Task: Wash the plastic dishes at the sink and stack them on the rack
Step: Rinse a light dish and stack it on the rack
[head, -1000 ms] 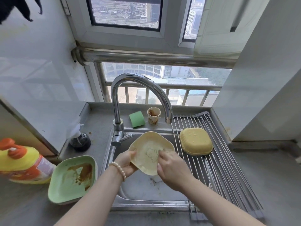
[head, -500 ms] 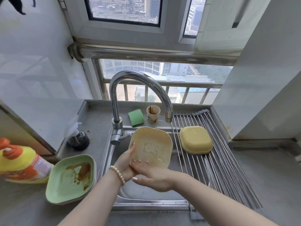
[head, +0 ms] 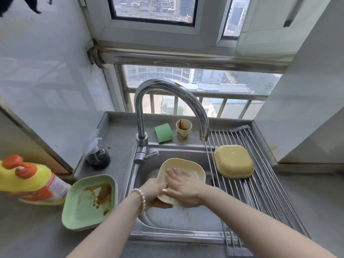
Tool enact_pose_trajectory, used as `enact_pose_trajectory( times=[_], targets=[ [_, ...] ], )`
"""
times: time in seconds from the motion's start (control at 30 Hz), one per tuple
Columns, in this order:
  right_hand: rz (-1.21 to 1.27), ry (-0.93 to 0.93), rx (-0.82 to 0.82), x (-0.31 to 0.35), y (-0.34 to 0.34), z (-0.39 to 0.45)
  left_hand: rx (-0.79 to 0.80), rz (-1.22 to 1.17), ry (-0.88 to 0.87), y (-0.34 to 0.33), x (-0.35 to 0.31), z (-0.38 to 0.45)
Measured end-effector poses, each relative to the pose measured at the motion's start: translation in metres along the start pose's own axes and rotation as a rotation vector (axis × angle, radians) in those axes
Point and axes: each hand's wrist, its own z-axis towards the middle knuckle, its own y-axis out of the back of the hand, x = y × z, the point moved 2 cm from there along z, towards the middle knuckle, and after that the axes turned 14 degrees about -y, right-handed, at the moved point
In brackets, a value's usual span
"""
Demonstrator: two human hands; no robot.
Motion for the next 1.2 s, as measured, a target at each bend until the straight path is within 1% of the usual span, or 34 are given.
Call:
enact_pose_trajectory(
  times=[0.07,0.1,0.17,0.2,0.27,0.37,0.43,0.5,0.63,0.87,0.93,1.0,1.1,1.17,1.2],
  targets=[
    [0.177,0.082,0.127,0.015,-0.003,-0.002,0.01,0.044,0.012,0.004,0.003,0.001],
    [0.257,0.062,0.193,0.014,-0.002,-0.003,0.002,0.054,0.03,0.009,0.007,0.002],
    [0.359,-0.065,0.293,0.002,0.005,-0.004,-0.036,0.062,0.058,0.02,0.015,0.004],
    [0.361,-0.092,0.273,-0.005,0.011,-0.004,-0.051,0.065,0.069,0.026,0.019,0.004],
    [0.326,-0.098,0.122,-0.015,0.026,0.002,-0.061,0.069,0.089,0.031,0.022,0.006],
    [0.347,-0.134,-0.126,-0.02,0.052,0.02,-0.016,0.102,0.117,0.03,0.019,0.009],
    [0.268,-0.181,-0.221,-0.017,0.065,0.035,0.004,0.139,0.164,0.027,0.019,0.01],
    [0.186,-0.184,-0.228,-0.007,0.069,0.051,0.012,0.153,0.197,0.024,0.022,0.012],
    [0.067,-0.168,-0.155,0.017,0.063,0.074,0.035,0.13,0.175,0.017,0.022,0.015],
    [-0.009,-0.174,-0.162,0.039,0.053,0.081,0.023,0.076,0.151,0.007,0.016,0.016],
    [0.021,-0.153,-0.124,0.042,0.043,0.077,-0.014,0.051,0.131,0.002,0.02,0.021],
    [0.14,-0.129,-0.117,0.04,0.036,0.067,-0.048,0.004,0.085,-0.006,0.02,0.024],
    [0.287,-0.13,-0.209,0.022,0.022,0.044,-0.072,-0.109,0.04,-0.016,0.016,0.029],
    [0.288,-0.12,-0.289,0.006,0.001,0.022,-0.109,-0.126,0.004,-0.021,0.011,0.031],
    [0.251,-0.088,-0.298,-0.001,-0.013,0.012,-0.144,-0.16,-0.015,-0.022,0.01,0.032]
  ],
)
